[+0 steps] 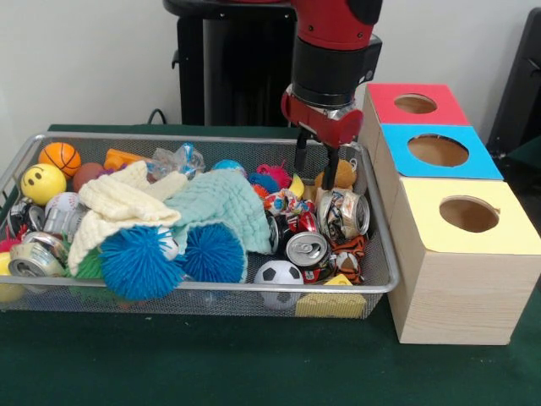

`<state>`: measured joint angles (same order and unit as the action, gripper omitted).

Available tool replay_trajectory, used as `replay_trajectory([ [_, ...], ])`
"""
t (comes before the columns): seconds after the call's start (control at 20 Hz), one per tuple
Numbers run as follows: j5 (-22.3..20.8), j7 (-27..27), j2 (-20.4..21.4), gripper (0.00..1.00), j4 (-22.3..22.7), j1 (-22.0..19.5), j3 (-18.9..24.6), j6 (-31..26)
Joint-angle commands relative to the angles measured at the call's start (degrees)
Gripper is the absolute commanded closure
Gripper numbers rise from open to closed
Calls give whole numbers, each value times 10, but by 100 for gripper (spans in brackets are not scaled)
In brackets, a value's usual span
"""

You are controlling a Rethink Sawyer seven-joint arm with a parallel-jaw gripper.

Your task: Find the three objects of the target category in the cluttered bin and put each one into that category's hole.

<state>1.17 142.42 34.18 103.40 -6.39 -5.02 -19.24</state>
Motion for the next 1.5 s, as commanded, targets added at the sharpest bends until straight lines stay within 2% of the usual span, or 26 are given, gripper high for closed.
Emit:
replay_trajectory([
  [0.05, 18, 69, -27, 0, -54, -5, -20, -1],
  [0.25, 24, 69, -36, 0, -63, -6, -22, -4],
  [0.45, 29, 74, -29, 0, -54, 3, -20, -9],
  [0.75, 63, 124, -41, 0, -35, 46, -39, 13],
  [1.25, 86, 95, -92, 0, -23, 17, -1, 78],
  [1.5, 87, 87, -91, 0, -14, 14, -5, 89],
])
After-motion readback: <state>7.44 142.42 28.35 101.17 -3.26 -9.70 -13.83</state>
